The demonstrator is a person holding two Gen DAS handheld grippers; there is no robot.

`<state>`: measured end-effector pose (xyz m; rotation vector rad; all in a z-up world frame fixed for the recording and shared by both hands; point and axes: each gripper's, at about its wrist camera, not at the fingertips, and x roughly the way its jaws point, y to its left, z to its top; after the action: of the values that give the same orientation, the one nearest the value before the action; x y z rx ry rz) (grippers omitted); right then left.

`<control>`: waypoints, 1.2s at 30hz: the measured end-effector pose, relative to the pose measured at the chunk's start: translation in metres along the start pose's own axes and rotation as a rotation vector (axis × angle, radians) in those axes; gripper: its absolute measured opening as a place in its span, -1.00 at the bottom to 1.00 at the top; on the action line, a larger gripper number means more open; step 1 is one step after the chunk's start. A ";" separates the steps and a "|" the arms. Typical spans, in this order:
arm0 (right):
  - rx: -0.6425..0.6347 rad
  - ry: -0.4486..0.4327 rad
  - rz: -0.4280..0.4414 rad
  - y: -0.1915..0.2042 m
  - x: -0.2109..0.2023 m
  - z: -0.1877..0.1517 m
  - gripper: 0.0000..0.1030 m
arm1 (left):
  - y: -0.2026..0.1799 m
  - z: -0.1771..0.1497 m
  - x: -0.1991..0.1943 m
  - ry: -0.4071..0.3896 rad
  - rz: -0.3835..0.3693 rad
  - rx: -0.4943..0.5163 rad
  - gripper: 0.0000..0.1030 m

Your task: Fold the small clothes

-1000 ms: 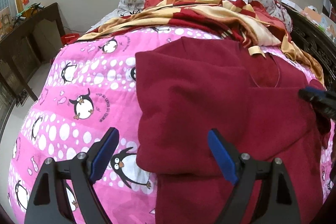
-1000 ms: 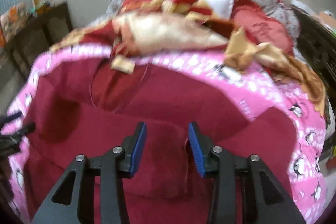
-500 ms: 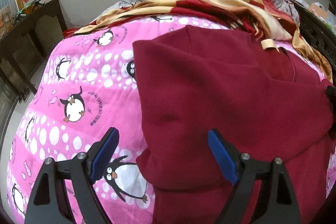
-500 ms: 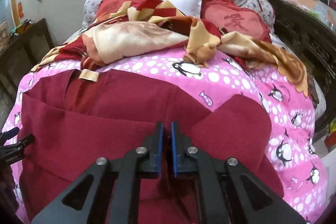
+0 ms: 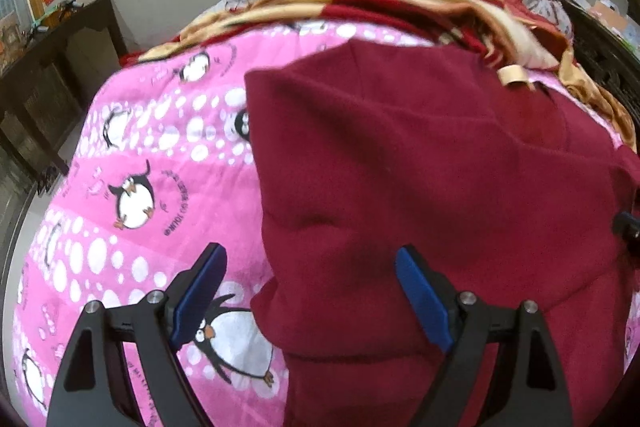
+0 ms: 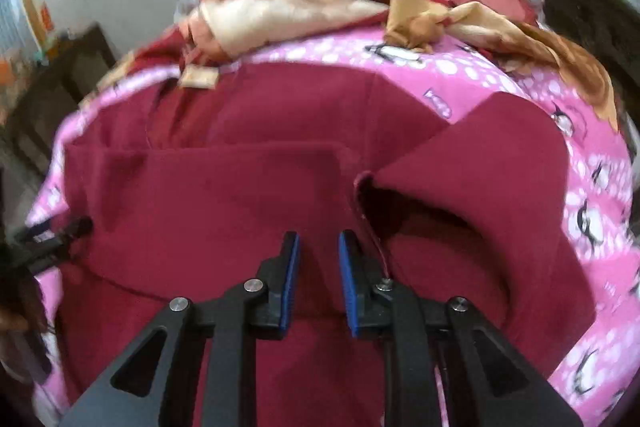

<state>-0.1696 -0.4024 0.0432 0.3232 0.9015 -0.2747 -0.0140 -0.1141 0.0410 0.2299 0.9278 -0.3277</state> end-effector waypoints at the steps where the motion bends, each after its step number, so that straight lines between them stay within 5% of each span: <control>1: -0.003 -0.011 -0.003 0.000 -0.006 -0.002 -0.07 | -0.002 0.000 -0.004 -0.008 0.002 0.006 0.74; 11: 0.044 -0.039 0.024 -0.011 -0.048 -0.032 0.12 | -0.030 0.002 -0.037 -0.066 -0.056 0.034 0.74; 21: 0.078 -0.024 0.067 -0.002 -0.042 -0.039 0.13 | -0.044 -0.009 -0.031 -0.029 -0.072 0.047 0.74; 29: 0.046 -0.021 0.091 0.026 -0.021 -0.024 0.13 | -0.017 -0.013 -0.030 -0.040 -0.073 -0.018 0.74; 36: 0.044 0.033 0.039 0.027 0.011 -0.018 0.13 | 0.020 -0.019 0.004 0.079 -0.070 -0.107 0.77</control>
<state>-0.1666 -0.3718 0.0279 0.3871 0.9218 -0.2538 -0.0178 -0.0897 0.0277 0.1132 1.0302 -0.3339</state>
